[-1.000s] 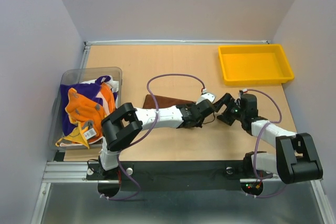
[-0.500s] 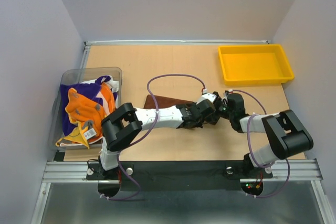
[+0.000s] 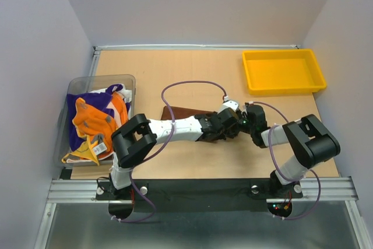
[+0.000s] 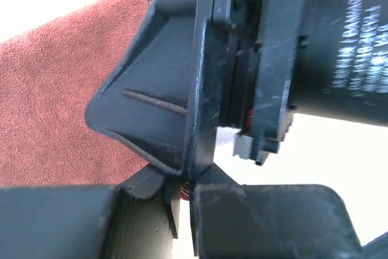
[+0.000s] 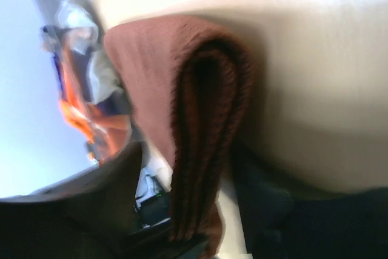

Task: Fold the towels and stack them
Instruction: Neatly place the folded towel into the bin

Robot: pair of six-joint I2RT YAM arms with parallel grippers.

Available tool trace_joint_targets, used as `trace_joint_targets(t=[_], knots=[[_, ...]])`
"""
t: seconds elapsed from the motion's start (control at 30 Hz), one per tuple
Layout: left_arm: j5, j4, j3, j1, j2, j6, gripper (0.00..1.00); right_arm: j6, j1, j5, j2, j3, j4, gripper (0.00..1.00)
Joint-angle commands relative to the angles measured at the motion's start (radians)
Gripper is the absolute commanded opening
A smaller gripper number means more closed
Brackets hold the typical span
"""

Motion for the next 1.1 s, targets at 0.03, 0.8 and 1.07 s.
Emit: trace_joint_targets(t=[0.03,0.8,1.07], knots=[[0.009,0.049,0.059,0.009,-0.004,-0.012,0.0,-0.042,0.013,0.021,0.034,0.007,-0.058,0.41],[0.107,-0.041,-0.208,0.442,-0.514,0.143,0.89,-0.972,-0.214,0.141,0.259,0.835,-0.935,0.0],[0.061,-0.02,-0.295,0.653,-0.627,0.295,0.91,-1.237,-0.28,0.331,0.43,1.278,-1.182,0.0]])
